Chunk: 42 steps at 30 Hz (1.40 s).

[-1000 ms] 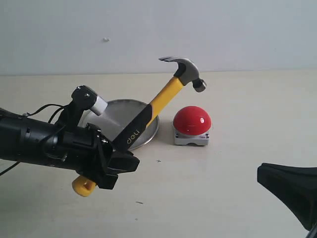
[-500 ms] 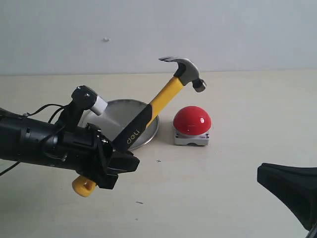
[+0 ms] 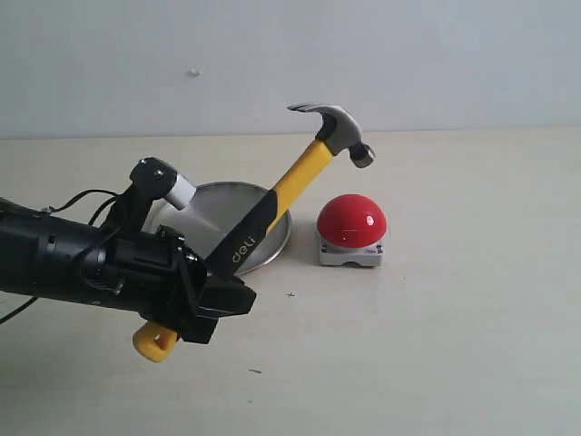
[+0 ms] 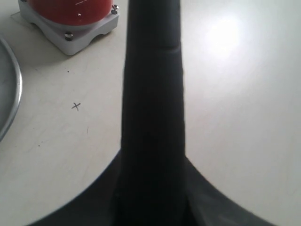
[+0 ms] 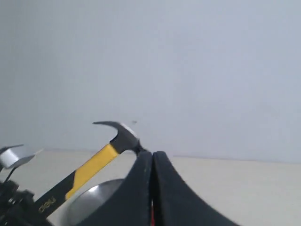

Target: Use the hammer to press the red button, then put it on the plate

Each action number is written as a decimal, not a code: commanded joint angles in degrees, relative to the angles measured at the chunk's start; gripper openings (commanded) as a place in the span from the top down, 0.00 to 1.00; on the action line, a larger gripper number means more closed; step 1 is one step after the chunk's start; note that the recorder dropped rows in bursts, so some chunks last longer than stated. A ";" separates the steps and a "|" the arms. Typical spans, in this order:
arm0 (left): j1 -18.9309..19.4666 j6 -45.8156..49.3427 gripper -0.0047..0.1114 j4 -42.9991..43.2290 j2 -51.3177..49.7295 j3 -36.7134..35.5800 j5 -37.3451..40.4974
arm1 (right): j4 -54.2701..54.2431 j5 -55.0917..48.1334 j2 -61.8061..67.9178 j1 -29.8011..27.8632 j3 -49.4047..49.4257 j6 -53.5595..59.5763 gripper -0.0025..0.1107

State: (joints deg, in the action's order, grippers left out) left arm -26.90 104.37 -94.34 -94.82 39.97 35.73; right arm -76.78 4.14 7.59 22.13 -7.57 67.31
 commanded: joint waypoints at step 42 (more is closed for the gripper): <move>-19.69 -98.31 0.96 86.53 3.32 19.53 -11.78 | 0.21 0.34 -7.59 -15.49 0.23 0.02 0.98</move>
State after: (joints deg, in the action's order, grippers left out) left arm -45.33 8.45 -9.06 -91.94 58.43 29.74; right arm -76.78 4.44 0.32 6.99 -7.57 67.31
